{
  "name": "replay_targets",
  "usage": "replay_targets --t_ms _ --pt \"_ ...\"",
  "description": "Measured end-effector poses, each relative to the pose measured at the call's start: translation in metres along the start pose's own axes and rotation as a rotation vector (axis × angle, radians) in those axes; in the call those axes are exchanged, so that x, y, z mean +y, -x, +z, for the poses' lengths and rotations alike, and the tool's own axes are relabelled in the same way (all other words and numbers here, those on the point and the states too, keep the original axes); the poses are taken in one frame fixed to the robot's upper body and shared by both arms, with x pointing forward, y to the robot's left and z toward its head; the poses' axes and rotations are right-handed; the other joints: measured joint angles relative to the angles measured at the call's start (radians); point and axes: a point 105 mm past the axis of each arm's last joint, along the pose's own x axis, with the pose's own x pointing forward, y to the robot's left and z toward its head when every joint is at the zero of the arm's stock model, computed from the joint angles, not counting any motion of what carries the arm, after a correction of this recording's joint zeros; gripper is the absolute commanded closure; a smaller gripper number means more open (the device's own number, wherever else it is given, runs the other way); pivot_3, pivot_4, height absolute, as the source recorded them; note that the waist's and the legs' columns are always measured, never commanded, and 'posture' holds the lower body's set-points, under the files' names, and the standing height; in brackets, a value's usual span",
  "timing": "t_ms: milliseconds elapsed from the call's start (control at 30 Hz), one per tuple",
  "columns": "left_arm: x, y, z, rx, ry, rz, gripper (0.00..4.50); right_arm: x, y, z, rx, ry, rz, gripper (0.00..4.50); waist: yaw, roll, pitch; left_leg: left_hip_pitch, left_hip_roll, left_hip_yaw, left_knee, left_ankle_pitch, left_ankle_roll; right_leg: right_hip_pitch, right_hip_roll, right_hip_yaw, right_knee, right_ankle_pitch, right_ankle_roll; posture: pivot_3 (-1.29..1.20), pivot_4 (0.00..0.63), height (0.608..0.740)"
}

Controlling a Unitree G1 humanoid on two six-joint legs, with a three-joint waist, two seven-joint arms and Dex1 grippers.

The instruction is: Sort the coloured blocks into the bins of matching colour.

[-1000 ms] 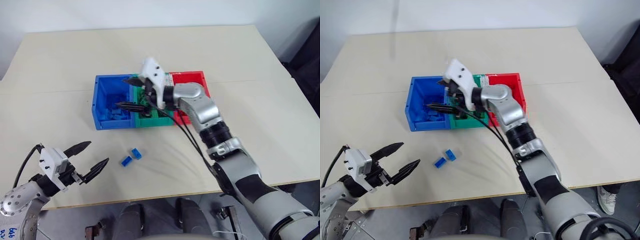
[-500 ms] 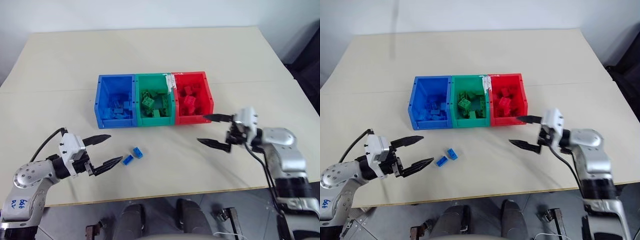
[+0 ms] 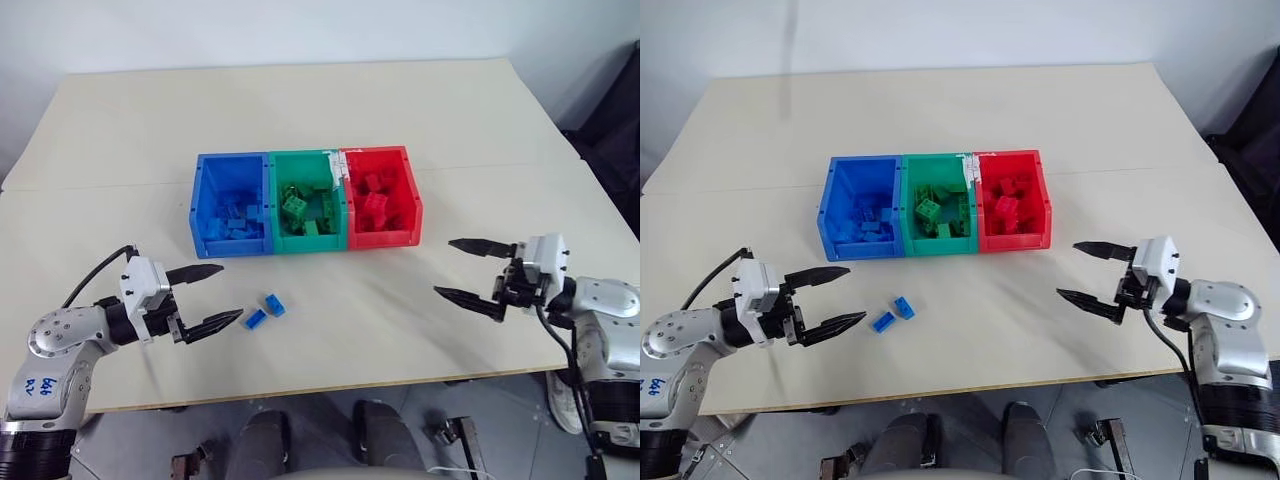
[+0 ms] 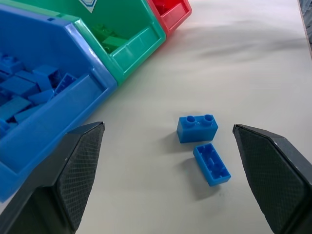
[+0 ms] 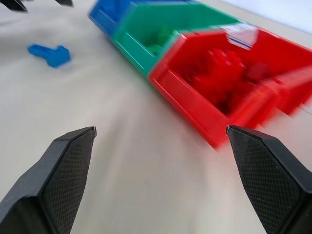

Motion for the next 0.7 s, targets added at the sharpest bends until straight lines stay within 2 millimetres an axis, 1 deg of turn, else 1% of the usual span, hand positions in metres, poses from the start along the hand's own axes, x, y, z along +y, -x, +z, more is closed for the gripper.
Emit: replay_targets --t_ms 133,233,300,367,433,533,600,700 --pt "-0.009 0.004 -0.009 0.025 0.032 -0.007 0.00 -0.002 -0.006 0.006 -0.020 0.004 0.024 0.03 0.000 0.000 0.000 0.000 0.000 0.000 0.000 -0.001 0.001 0.000 -0.001 0.000 -0.001 0.000 0.000 0.00 0.150 0.740" --pt "-0.015 0.006 -0.010 0.055 0.020 -0.031 0.00 -0.001 -0.007 0.007 -0.025 0.002 0.037 0.03 0.001 0.000 0.000 0.000 0.000 0.000 0.000 -0.002 0.001 0.000 -0.001 0.000 -0.001 0.000 0.000 0.00 0.150 0.740" --pt "-0.015 0.008 -0.012 0.089 0.009 -0.031 0.00 -0.001 -0.007 0.007 -0.024 -0.001 0.043 0.03 0.002 0.000 0.000 0.000 0.000 0.000 0.000 -0.002 0.001 0.000 -0.001 0.000 -0.001 0.000 0.000 0.00 0.150 0.740" --pt "-0.019 -0.001 -0.013 0.102 0.009 -0.035 0.00 0.000 -0.007 0.007 -0.026 -0.009 0.046 0.03 0.003 0.000 0.000 0.000 -0.001 0.000 0.000 -0.002 0.002 0.001 -0.002 0.000 -0.001 0.000 0.000 0.00 0.150 0.740" --pt "-0.025 -0.012 -0.018 0.125 0.013 -0.044 0.00 0.003 -0.005 0.006 -0.029 -0.024 0.057 0.03 0.003 0.000 0.000 0.000 -0.001 0.000 0.000 -0.002 0.002 0.001 -0.002 0.000 -0.001 0.000 0.000 0.00 0.150 0.740" --pt "-0.038 -0.026 -0.033 0.163 0.039 -0.052 0.00 0.017 -0.001 0.006 -0.026 -0.036 0.100 0.03 0.003 0.000 0.000 0.000 -0.001 0.000 -0.001 -0.003 0.001 0.001 -0.001 0.000 -0.001 0.000 0.000 0.00 0.150 0.740" --pt "-0.040 -0.032 -0.037 0.163 0.052 -0.036 0.00 0.029 0.001 0.008 -0.023 -0.038 0.136 0.03 0.003 0.000 0.000 0.000 0.000 0.000 -0.001 -0.004 0.001 0.001 0.000 0.000 -0.001 0.000 0.000 0.00 0.150 0.740" --pt "-0.036 -0.035 -0.037 0.168 0.041 0.007 0.56 0.038 0.000 0.012 -0.029 -0.035 0.170 0.00 0.002 0.000 0.000 0.001 -0.001 0.001 0.000 -0.004 0.002 0.001 -0.001 0.001 -0.002 0.000 0.000 0.00 0.150 0.740"
